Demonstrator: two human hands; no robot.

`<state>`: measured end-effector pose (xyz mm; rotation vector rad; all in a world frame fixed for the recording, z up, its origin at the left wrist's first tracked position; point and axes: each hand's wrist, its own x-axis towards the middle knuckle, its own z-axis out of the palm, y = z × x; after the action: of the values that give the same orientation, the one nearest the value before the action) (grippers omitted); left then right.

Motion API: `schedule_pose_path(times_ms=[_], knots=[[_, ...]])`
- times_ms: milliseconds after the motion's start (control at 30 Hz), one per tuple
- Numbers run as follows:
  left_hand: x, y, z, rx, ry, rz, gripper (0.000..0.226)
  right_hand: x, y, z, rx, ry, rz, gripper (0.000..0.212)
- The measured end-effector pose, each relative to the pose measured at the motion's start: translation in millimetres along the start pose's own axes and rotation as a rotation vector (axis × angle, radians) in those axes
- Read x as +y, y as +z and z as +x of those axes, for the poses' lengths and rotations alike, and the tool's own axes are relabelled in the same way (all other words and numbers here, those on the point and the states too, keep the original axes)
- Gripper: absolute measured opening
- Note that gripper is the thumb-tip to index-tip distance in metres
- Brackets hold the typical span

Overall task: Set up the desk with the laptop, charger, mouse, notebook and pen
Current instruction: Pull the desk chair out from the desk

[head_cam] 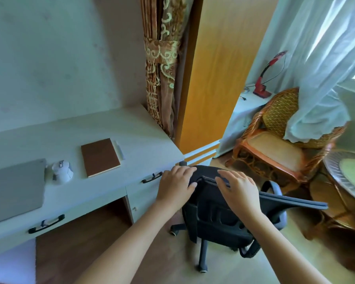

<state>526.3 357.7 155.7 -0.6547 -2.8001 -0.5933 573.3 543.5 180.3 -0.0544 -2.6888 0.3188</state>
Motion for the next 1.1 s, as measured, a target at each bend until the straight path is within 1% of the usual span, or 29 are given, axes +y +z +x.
schedule_pose_path(times_ms=[133,233,367,500,567,600,733,900,1100], knots=[[44,15,26,0.006,0.015,0.002,0.047,55,-9,-6,0.018,0.009,-0.033,0.024],[79,34,43,-0.006,0.020,-0.024,0.053,100,-7,-5,0.017,0.020,-0.032,0.023],[115,79,59,-0.124,0.011,0.005,0.056,152,4,-10,0.001,0.021,-0.023,0.025],[125,119,59,-0.248,-0.037,0.088,0.058,188,24,-19,-0.142,0.034,0.034,0.036],[124,123,55,-0.260,-0.064,0.125,0.059,196,30,-24,-0.183,-0.009,0.041,0.046],[123,122,54,-0.268,-0.063,0.145,0.060,198,32,-26,-0.180,-0.035,0.036,0.047],[120,114,50,-0.318,-0.026,0.146,0.058,197,30,-29,-0.227,-0.039,0.049,0.043],[121,111,45,-0.370,-0.070,0.110,0.047,192,27,-35,-0.293,-0.075,0.011,0.042],[123,104,30,-0.403,-0.110,0.071,0.043,184,21,-44,-0.389,-0.062,0.001,0.036]])
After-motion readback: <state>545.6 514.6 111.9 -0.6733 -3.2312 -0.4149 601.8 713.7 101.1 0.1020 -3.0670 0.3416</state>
